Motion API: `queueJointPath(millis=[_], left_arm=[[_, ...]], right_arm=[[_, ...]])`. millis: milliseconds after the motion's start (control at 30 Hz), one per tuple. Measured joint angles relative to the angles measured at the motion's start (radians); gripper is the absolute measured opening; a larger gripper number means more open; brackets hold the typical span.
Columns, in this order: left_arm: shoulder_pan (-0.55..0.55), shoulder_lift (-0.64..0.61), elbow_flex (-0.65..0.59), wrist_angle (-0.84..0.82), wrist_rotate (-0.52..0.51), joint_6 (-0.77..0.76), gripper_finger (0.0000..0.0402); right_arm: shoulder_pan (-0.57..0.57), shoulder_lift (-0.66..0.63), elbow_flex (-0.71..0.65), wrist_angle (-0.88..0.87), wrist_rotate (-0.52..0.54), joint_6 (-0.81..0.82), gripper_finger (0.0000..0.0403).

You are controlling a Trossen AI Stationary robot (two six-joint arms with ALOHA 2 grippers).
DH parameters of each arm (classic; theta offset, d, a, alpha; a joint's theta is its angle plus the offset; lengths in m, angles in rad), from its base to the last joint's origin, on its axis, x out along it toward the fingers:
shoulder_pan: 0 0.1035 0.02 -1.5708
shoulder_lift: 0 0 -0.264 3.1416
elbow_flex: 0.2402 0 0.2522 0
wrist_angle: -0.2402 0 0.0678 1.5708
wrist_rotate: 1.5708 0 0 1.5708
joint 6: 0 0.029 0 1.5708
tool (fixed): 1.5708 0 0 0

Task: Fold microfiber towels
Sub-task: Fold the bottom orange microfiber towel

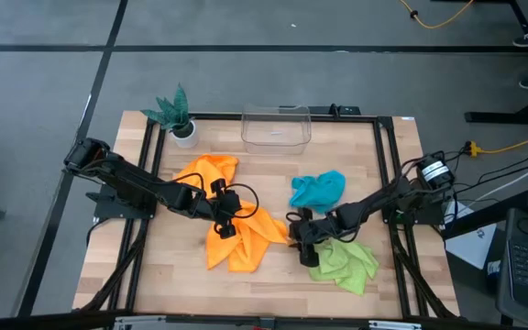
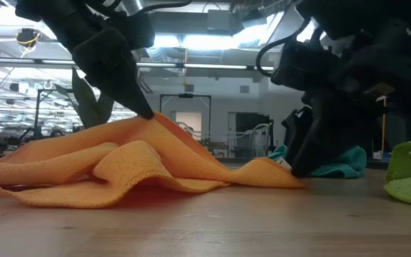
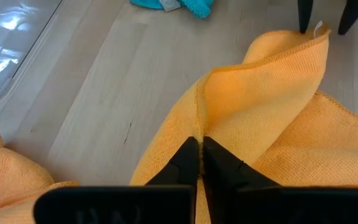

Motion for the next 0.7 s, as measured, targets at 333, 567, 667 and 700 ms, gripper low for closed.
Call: queueJointPath(millis=[333,567,667,700], left_arm=[[0.0,0.0,0.0,0.001,0.0,0.0,0.0014],[0.0,0.0,0.0,0.047,0.0,0.002,0.0003],[0.001,0.0,0.0,0.082,0.0,0.002,0.0004],[0.002,0.0,0.0,0.088,0.0,0.001,0.0006]], right_arm=[[0.012,0.046,0.003,0.031,0.064,0.001,0.0126],[0.011,0.047,0.003,0.03,0.076,0.018,0.0012],[0.012,0.048,0.002,0.028,0.084,0.029,0.0009],[0.012,0.048,0.002,0.028,0.085,0.029,0.0007]])
